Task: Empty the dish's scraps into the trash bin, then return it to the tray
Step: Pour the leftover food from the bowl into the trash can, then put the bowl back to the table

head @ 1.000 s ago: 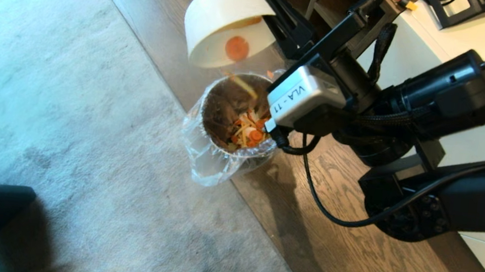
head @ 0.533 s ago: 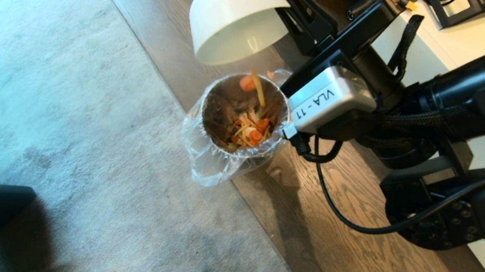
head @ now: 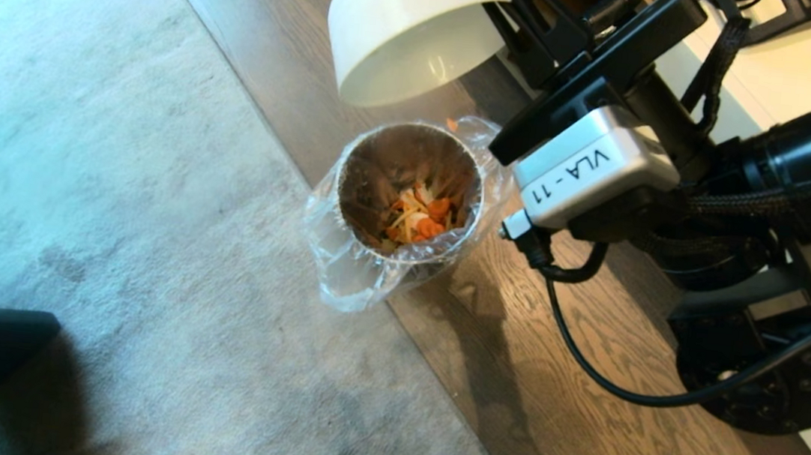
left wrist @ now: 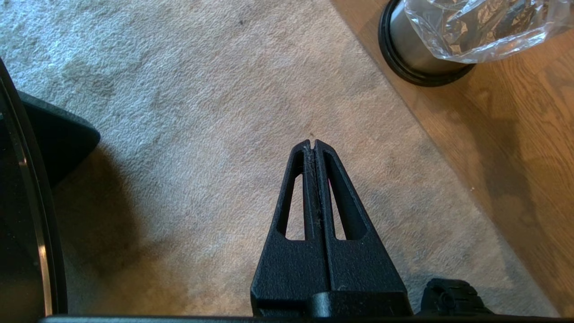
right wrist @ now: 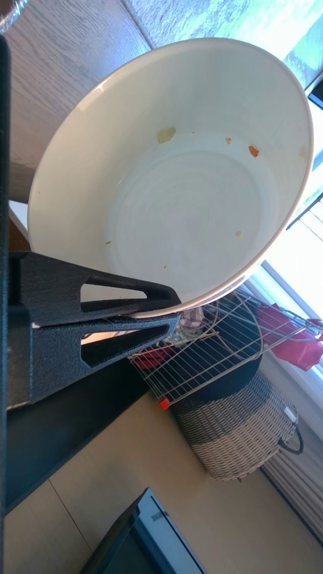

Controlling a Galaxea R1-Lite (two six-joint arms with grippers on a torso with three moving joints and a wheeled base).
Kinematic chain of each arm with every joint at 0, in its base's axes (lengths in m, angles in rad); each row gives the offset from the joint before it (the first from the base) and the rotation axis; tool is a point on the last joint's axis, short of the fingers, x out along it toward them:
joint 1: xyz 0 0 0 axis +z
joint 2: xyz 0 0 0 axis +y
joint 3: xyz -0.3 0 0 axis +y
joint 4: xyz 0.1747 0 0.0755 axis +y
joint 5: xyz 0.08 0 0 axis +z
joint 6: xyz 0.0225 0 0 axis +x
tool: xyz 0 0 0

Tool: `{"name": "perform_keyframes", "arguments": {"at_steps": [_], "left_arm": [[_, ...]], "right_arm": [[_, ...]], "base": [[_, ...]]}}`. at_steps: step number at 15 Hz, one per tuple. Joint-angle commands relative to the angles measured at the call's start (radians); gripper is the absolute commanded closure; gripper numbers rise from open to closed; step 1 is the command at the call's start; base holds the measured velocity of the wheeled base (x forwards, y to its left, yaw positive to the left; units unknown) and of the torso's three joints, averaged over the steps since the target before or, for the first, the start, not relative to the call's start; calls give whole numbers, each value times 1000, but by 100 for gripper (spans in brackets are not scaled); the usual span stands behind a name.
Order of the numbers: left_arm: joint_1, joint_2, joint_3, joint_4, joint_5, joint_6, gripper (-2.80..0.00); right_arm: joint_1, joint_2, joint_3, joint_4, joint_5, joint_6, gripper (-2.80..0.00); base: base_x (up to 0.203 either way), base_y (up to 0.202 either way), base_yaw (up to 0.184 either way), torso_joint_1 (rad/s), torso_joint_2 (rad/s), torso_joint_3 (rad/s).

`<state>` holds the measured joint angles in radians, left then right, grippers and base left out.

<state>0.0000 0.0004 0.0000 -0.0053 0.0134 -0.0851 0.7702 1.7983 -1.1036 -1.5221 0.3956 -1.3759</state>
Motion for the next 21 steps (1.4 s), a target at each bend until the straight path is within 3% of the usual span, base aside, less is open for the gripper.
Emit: {"name": "perform_keyframes", "arguments": {"at_steps": [1, 4, 9, 12, 16, 19, 21], "left_arm": [[0, 0, 0, -1, 0, -1, 0], [0, 0, 0, -1, 0, -1, 0], [0, 0, 0, -1, 0, -1, 0], [0, 0, 0, -1, 0, -1, 0], [0, 0, 0, -1, 0, -1, 0], [0, 0, 0, -1, 0, -1, 0], [0, 0, 0, -1, 0, -1, 0]], "right_arm": [[1, -4, 5, -44, 2, -4, 0], [0, -4, 23, -44, -39, 47, 0], [-4, -34, 188, -44, -321, 170, 0], [-11, -57, 214, -34, -496, 223, 0], [-35, -108, 276, 1, -565, 284, 0], [-93, -188, 311, 108, -589, 348, 0], [-117, -236, 332, 172, -646, 403, 0]], "base": [[0, 0, 0, 0, 0, 0], [0, 0, 0, 0, 0, 0], [0, 0, 0, 0, 0, 0], [0, 0, 0, 0, 0, 0], [0, 0, 0, 0, 0, 0], [0, 0, 0, 0, 0, 0], [0, 0, 0, 0, 0, 0]]}}
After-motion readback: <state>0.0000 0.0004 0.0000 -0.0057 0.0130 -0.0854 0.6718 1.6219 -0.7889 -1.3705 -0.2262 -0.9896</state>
